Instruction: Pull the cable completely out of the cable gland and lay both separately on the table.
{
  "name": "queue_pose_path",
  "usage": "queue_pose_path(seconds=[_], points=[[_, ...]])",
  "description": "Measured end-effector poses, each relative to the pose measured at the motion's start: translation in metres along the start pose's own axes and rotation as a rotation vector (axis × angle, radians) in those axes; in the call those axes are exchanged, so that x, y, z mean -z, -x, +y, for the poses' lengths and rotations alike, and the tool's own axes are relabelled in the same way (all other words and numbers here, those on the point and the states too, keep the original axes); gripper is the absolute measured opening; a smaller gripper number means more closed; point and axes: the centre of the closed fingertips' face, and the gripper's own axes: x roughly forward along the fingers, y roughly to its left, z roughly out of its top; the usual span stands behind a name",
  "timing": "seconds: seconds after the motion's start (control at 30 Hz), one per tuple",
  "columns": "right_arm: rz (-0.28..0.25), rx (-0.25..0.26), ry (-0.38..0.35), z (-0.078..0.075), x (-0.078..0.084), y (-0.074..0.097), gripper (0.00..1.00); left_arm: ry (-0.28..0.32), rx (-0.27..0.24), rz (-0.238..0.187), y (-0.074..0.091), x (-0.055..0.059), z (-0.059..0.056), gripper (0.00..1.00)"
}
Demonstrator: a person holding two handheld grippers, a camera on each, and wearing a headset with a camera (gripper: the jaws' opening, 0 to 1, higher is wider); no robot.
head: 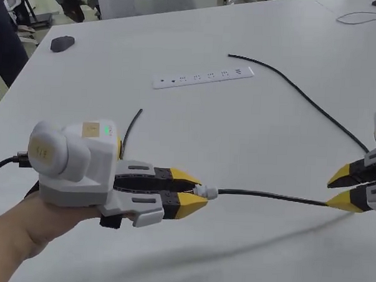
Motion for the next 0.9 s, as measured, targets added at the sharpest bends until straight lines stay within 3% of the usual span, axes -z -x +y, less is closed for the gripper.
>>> queue_pose_path(seconds=[0.13,0.27,0.33,0.6,0.9], points=[[-0.134,-0.093,-0.06,0.019,-0.048,0.004,0.14,-0.003,-0.001,-0.005,0.0,-0.003,-0.002,0.14],[-0.18,-0.118,-0.017,0.029,-0.075,0.005,0.11,-0.01,0.003,-0.004,-0.001,-0.005,-0.005,0.14],[-0.184,-0.121,-0.001,0.032,-0.082,0.002,0.11,-0.013,0.004,-0.004,-0.001,-0.005,-0.006,0.14],[-0.174,-0.211,0.052,0.062,-0.101,-0.023,0.09,-0.021,0.014,-0.01,-0.005,-0.01,-0.01,0.14],[-0.16,-0.248,0.118,0.076,-0.112,-0.037,0.08,-0.024,0.027,-0.012,-0.007,-0.013,-0.011,0.14]])
